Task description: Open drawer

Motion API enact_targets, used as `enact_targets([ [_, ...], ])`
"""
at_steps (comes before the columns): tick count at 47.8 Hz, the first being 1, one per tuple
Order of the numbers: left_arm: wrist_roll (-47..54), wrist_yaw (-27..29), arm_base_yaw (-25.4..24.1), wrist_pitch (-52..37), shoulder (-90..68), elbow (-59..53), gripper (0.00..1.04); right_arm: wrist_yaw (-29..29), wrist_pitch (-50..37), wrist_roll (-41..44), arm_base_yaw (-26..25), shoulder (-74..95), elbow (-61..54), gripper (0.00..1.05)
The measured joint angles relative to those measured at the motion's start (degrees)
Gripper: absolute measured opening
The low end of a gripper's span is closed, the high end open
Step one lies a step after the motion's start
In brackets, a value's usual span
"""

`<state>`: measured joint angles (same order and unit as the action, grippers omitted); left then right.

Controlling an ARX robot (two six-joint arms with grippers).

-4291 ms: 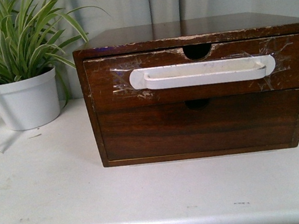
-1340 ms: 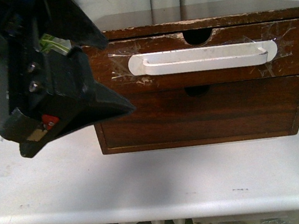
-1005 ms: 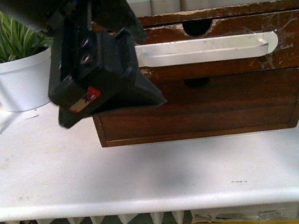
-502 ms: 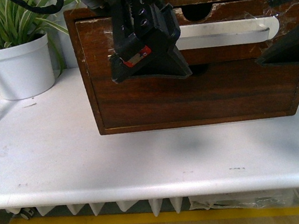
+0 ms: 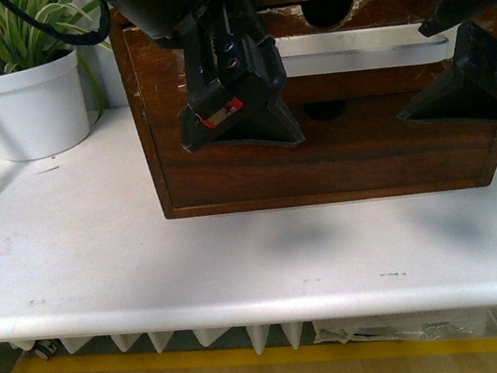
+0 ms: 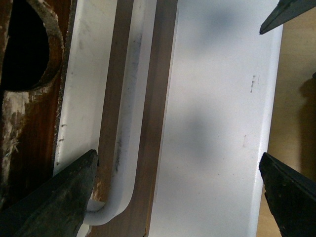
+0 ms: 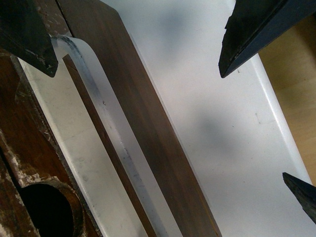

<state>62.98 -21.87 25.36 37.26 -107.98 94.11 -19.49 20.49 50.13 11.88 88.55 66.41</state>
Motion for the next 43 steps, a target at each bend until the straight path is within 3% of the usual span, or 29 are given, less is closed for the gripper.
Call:
enact_targets([
  [25,1.5,-0.3,-0.6,2.2,-0.4,1.0,0.99,1.4,-0.8,0.0,1.8,3.2,1.1,0.96],
  [43,4.4,-0.7,-0.7,6.1,-0.2,1.2,0.99,-0.2,5.1,4.9,1.9,3.6,2.6,0.96],
])
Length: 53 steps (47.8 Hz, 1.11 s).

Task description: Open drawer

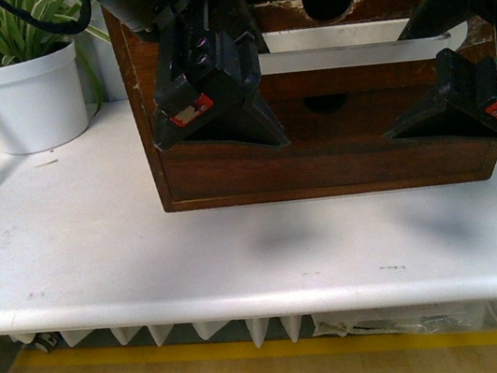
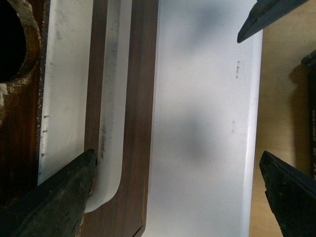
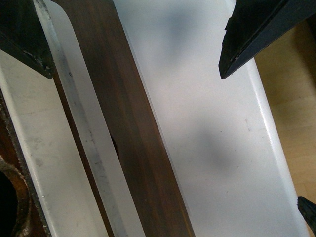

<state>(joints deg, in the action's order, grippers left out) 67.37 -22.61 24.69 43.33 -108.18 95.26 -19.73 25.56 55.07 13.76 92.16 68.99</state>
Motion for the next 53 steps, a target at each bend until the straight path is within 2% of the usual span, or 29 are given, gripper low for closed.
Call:
enact_targets([
  [15,2.4,0.6,0.6,4.8,1.5,0.1,0.99,-2.8,3.2,2.4,0.2,-1.5,-0.7,0.96],
  [28,4.9,1.8,2.2,6.5,5.7,-4.6,0.99,-4.4,5.6,4.1,1.7,-5.3,-4.0,0.96],
  [44,5.0,0.9,2.7,2.9,12.5,-13.5,0.99,-5.4,6.2,5.0,3.4,-9.7,-7.2,0.96],
  [53,2.8,0.8,2.7,-5.0,15.3,-16.9,0.99,-5.9,2.3,3.2,3.0,-12.2,-8.5,0.96],
])
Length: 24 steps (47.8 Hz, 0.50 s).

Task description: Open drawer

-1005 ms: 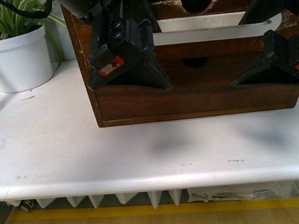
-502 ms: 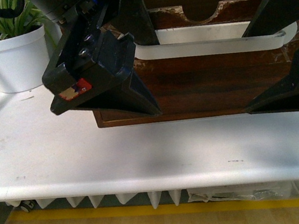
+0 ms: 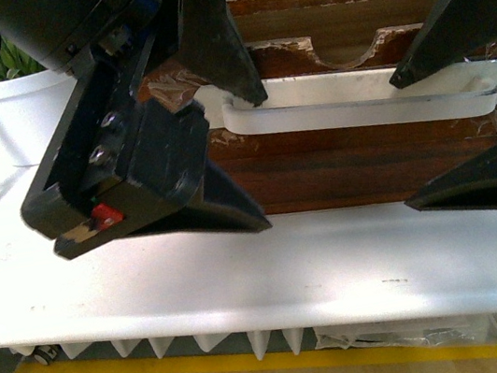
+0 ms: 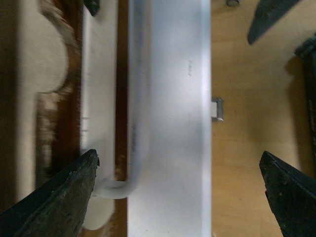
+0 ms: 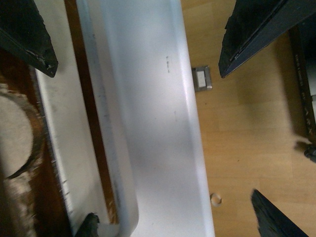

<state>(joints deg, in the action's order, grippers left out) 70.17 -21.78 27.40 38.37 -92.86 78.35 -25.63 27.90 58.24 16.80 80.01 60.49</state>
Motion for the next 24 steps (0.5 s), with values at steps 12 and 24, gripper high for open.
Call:
enact_targets([
  [12,-7.0,-2.0,0.1,-15.0,8.2,-7.7,0.99,-3.2,-7.8,-5.6,-2.3,-8.6,-5.7,0.96],
  [24,-21.1,6.1,-0.7,-39.1,22.1,-23.2,0.99,-0.8,-22.4,-17.0,-5.7,-19.9,-17.3,0.96],
])
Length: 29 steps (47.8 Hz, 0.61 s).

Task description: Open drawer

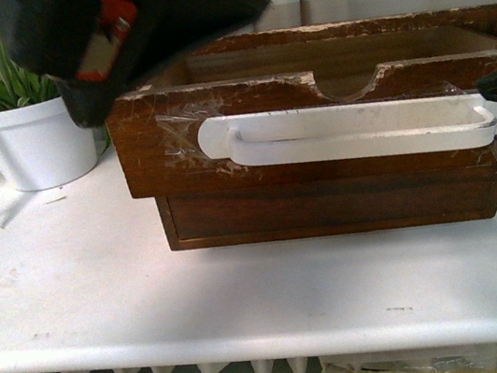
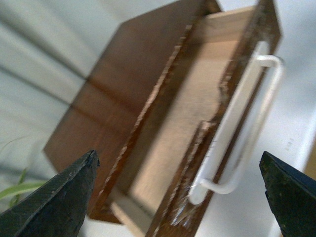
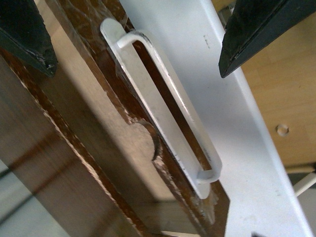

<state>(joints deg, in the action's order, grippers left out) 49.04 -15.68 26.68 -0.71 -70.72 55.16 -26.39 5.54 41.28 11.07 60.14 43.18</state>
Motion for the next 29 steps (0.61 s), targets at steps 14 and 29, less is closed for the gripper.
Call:
enact_targets([
  [14,-21.1,22.3,-3.9,-15.7,14.8,-19.9,0.99,7.8,-9.8,-20.3,-4.1,-16.0,-15.5,0.96],
  [29,-43.1,43.1,-1.4,-9.4,36.6,-39.4,0.99,14.3,-4.2,-34.4,-8.2,-36.4,-28.7,0.96],
])
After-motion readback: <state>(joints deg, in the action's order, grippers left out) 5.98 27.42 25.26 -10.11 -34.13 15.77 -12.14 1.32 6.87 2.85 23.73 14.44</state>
